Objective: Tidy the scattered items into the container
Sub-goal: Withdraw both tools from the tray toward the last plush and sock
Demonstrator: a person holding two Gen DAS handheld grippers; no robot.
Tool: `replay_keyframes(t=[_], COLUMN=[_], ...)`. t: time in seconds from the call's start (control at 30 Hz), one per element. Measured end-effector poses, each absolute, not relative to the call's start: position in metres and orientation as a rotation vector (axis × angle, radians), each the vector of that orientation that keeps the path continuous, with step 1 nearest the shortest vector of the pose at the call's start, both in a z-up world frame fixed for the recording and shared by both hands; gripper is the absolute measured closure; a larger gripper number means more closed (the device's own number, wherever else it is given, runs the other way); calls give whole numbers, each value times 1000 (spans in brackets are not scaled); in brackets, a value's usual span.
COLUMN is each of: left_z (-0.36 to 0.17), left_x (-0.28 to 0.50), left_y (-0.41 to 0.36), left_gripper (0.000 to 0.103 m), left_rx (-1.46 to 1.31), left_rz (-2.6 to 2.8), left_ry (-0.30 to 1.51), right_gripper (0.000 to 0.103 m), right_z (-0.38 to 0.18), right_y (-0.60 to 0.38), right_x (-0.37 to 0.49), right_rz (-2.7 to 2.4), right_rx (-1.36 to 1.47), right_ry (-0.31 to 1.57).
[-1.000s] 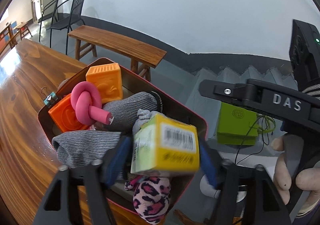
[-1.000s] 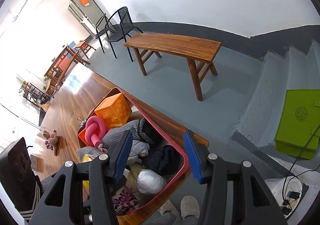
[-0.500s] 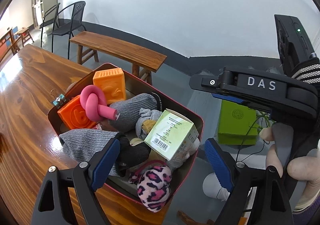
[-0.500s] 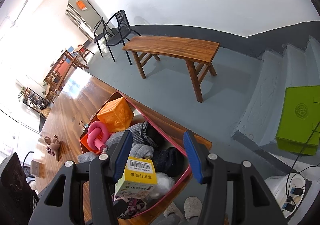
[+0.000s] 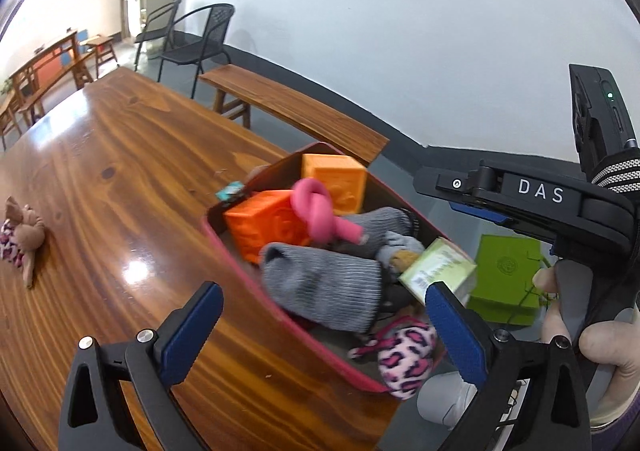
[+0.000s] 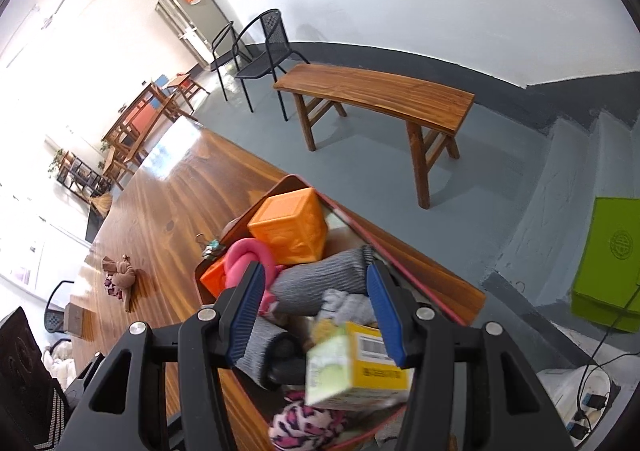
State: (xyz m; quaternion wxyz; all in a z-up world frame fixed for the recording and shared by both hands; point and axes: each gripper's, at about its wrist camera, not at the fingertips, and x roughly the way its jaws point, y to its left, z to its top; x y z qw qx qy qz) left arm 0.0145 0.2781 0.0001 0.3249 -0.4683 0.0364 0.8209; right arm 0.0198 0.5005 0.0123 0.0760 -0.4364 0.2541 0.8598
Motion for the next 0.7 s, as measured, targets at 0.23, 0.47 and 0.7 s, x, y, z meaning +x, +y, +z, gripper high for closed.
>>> replay_keyframes(t=[0.23, 0.47, 0.7], left_z=[-12, -31, -47], left_x=[-14, -50, -86], left_y=[210, 110, 7], left_gripper=[1, 1, 1], left_rx=[-1315, -1428, -1500], left_rz=[2263, 2420, 2590], left_ry=[-2, -164, -314], right_gripper=[46, 46, 46], right_z=[9, 0, -13], right_y=[447, 383, 311], right_x=[-17, -54, -88], right_rz=[2657, 2732, 2797], right_rx=[-1399, -1511, -1644], right_ry=[696, 638, 567])
